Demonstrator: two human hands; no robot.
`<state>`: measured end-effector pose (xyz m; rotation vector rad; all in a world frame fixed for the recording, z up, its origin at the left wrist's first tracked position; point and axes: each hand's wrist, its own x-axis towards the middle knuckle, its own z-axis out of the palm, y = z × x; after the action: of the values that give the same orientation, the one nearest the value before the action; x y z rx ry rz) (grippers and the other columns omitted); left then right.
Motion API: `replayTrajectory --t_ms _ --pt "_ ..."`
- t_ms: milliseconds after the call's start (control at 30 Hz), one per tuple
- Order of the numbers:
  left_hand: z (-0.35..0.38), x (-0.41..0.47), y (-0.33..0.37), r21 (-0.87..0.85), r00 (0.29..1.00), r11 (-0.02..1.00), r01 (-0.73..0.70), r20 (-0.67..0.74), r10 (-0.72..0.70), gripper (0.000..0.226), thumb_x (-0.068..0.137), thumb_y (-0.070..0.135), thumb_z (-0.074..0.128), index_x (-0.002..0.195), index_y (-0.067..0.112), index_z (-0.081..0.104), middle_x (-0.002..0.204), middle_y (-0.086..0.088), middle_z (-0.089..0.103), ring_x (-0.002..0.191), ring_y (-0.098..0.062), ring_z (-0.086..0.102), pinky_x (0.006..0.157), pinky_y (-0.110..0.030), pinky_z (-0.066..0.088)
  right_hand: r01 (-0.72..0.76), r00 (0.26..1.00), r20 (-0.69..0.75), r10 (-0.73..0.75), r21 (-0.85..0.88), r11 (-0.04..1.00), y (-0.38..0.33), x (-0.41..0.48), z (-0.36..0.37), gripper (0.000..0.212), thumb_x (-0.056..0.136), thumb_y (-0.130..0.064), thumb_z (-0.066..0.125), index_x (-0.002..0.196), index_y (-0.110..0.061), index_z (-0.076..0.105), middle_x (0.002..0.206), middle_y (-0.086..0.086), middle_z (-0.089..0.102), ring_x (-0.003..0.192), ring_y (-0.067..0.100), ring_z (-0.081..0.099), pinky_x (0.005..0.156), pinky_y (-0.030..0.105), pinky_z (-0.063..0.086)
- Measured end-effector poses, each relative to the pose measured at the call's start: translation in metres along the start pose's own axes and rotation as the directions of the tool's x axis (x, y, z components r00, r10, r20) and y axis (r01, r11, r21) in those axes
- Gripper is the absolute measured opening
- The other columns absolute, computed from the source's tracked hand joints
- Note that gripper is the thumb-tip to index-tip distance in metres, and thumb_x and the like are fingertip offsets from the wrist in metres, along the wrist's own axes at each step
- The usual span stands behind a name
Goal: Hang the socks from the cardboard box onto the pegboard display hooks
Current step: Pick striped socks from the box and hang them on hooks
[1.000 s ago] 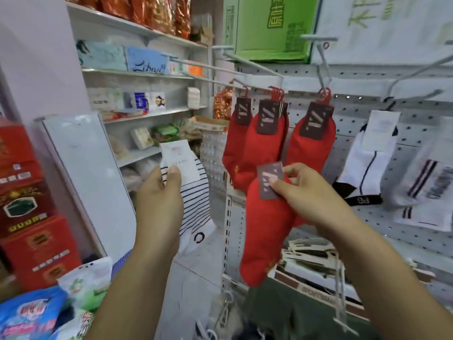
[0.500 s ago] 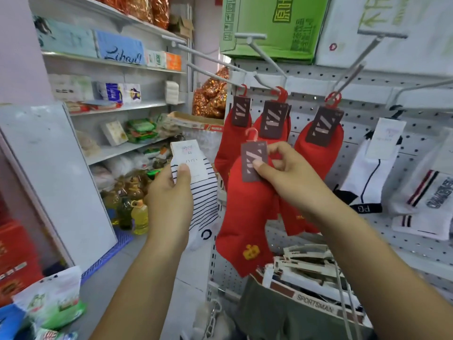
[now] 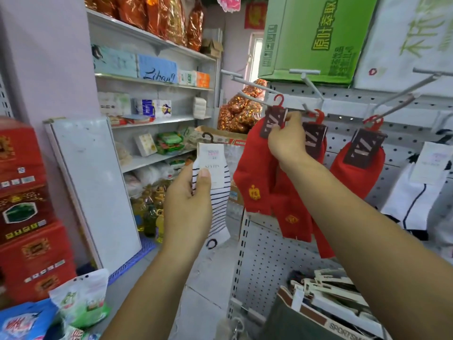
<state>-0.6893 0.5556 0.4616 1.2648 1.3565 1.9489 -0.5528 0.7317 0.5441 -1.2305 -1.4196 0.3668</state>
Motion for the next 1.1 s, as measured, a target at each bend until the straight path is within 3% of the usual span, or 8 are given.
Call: replayTrajectory --t_ms 133,300,467,533,600,767,900,1100 --pt "-0.006 0.001 0.005 -0.051 0.996 0.996 0.079 0.046 -0.077 0.023 0.107 0.033 0.048 0.103 0.045 0.067 0.09 0.021 0.077 0.08 0.0 0.073 0.069 -0.031 0.061 -0.026 0.997 0.065 0.028 -0.032 0.999 0.01 0.002 0.004 0.025 0.101 -0.009 0.048 0.126 -0.007 0.048 0.101 0.009 0.059 0.099 0.031 0.061 0.084 0.041 0.051" --pt "-0.006 0.001 0.011 -0.177 0.969 0.957 0.229 0.131 -0.208 0.022 0.107 0.03 0.049 0.11 0.034 0.07 0.09 0.011 0.079 0.078 -0.008 0.076 0.056 -0.026 0.06 -0.019 0.992 0.122 0.024 -0.047 0.999 0.014 0.002 -0.004 0.021 0.103 -0.013 0.051 0.123 -0.011 0.05 0.1 0.005 0.059 0.093 0.028 0.059 0.077 0.038 0.049" --pt "-0.004 0.0 0.012 -0.314 0.925 0.873 0.374 0.201 -0.323 0.024 0.107 0.027 0.051 0.121 0.022 0.07 0.104 -0.004 0.079 0.095 -0.023 0.077 0.075 -0.041 0.061 -0.044 0.974 0.219 0.053 -0.045 0.998 0.011 -0.017 -0.019 0.031 0.101 -0.031 0.052 0.123 -0.01 0.057 0.109 0.007 0.066 0.1 0.027 0.065 0.093 0.049 0.056" --pt "-0.003 -0.002 0.011 -0.33 0.921 0.864 0.381 0.214 -0.325 0.024 0.107 0.026 0.051 0.121 0.021 0.07 0.105 -0.004 0.079 0.095 -0.023 0.077 0.076 -0.041 0.061 -0.067 0.963 0.257 0.076 -0.044 0.997 0.013 -0.036 -0.03 0.047 0.091 -0.049 0.051 0.117 -0.011 0.06 0.098 0.004 0.066 0.098 0.025 0.065 0.095 0.052 0.056" --pt "0.001 -0.006 0.012 -0.343 0.918 0.856 0.388 0.233 -0.322 0.024 0.106 0.026 0.052 0.119 0.019 0.071 0.104 -0.005 0.079 0.095 -0.024 0.077 0.077 -0.041 0.06 -0.099 0.951 0.293 0.103 -0.029 0.995 0.012 -0.062 -0.046 0.064 0.087 -0.061 0.048 0.124 -0.011 0.061 0.111 0.005 0.069 0.108 0.024 0.066 0.099 0.051 0.054" --pt "0.028 -0.031 0.019 -0.304 0.896 0.87 0.389 0.345 -0.28 0.021 0.103 0.027 0.058 0.114 0.019 0.074 0.103 -0.007 0.079 0.094 -0.027 0.077 0.078 -0.045 0.061 -0.2 0.894 0.438 0.098 0.193 0.961 0.009 -0.136 -0.114 0.034 0.102 -0.051 0.05 0.107 -0.024 0.07 0.108 -0.005 0.077 0.101 0.007 0.073 0.092 0.032 0.059" --pt "0.068 -0.064 0.027 -0.237 0.878 0.926 0.292 0.45 -0.162 0.019 0.102 0.027 0.059 0.109 0.019 0.074 0.099 -0.006 0.08 0.092 -0.026 0.077 0.083 -0.049 0.062 -0.182 0.936 0.337 0.1 0.221 0.958 0.019 -0.171 -0.168 0.033 0.095 -0.053 0.06 0.105 -0.025 0.075 0.101 -0.009 0.078 0.096 0.007 0.074 0.089 0.032 0.059" --pt "0.138 -0.114 0.038 -0.163 0.817 0.964 0.209 0.571 -0.081 0.015 0.1 0.028 0.063 0.102 0.019 0.076 0.094 -0.006 0.08 0.092 -0.029 0.077 0.086 -0.058 0.059 -0.177 0.982 0.116 0.151 0.263 0.948 0.049 -0.191 -0.246 0.016 0.094 -0.029 0.069 0.1 -0.015 0.074 0.091 0.003 0.079 0.088 0.018 0.076 0.082 0.033 0.062"
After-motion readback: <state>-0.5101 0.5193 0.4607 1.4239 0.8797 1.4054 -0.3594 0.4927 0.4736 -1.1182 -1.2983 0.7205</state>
